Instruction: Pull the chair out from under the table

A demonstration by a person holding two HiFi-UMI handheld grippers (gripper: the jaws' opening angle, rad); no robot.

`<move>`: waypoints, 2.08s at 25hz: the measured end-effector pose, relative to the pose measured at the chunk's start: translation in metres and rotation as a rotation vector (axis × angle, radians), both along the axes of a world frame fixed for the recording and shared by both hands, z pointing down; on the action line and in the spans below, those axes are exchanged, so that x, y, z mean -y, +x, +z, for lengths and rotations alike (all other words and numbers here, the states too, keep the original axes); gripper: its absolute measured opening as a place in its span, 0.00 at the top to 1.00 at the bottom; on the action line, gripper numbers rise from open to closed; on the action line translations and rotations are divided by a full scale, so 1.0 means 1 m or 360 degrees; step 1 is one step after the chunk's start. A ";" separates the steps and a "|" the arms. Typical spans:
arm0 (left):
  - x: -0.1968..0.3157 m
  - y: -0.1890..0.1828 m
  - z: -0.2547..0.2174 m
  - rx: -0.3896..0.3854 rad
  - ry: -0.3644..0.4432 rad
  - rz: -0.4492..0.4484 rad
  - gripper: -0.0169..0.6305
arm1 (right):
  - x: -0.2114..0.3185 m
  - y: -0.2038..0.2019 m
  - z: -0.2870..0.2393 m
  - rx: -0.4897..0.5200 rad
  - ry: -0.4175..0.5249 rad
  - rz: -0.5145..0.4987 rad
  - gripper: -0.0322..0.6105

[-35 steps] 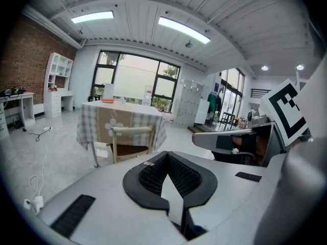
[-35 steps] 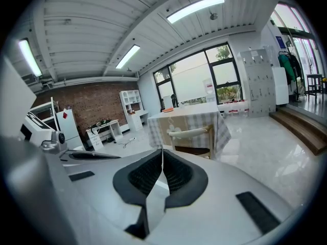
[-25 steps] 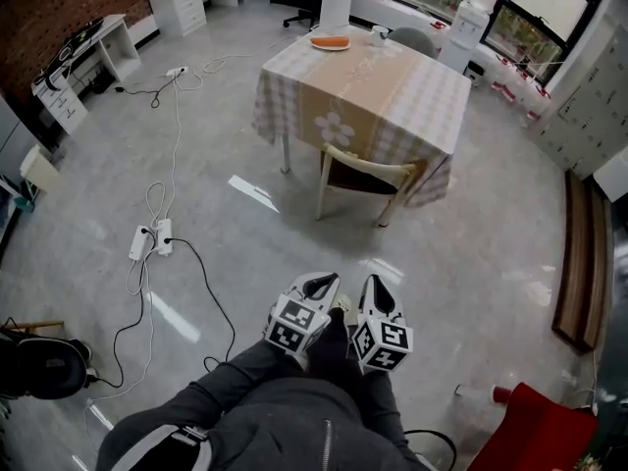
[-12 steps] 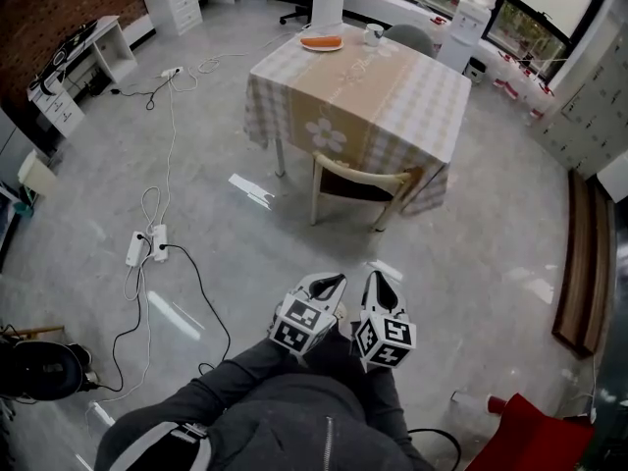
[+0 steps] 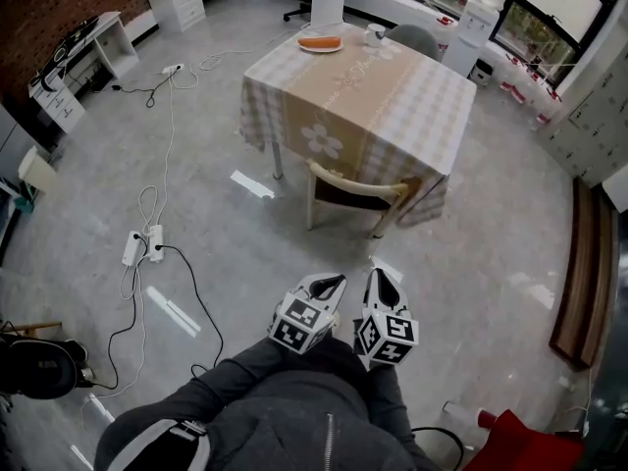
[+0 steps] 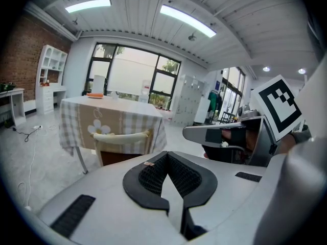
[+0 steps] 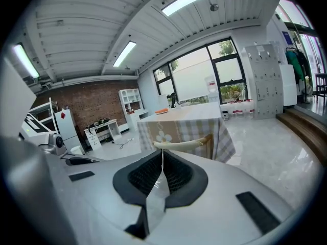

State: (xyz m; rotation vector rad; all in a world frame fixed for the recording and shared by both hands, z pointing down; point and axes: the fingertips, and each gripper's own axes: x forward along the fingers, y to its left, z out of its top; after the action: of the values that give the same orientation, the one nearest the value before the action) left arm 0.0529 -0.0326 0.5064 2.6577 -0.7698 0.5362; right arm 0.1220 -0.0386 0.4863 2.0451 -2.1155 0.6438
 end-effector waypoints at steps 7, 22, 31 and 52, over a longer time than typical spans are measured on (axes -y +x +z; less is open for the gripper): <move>0.027 0.024 0.009 -0.0001 -0.0017 -0.0022 0.96 | 0.028 0.031 0.008 -0.0032 -0.0013 -0.0029 0.93; 0.068 0.032 0.018 0.0000 -0.0019 -0.0181 0.96 | 0.072 0.052 0.025 0.0108 -0.0028 -0.0109 0.93; 0.066 0.033 0.008 -0.0073 -0.0011 -0.0149 0.96 | 0.070 0.049 0.026 0.0187 -0.0020 -0.0131 0.93; 0.161 0.039 0.020 0.0067 -0.0090 -0.0140 0.96 | 0.129 0.061 0.043 0.0036 -0.0150 -0.0350 0.93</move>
State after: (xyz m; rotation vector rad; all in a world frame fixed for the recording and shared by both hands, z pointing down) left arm 0.0922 -0.1932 0.5267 2.5552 -0.8659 0.5836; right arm 0.1827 -0.1676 0.5295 1.7336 -2.2339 0.7197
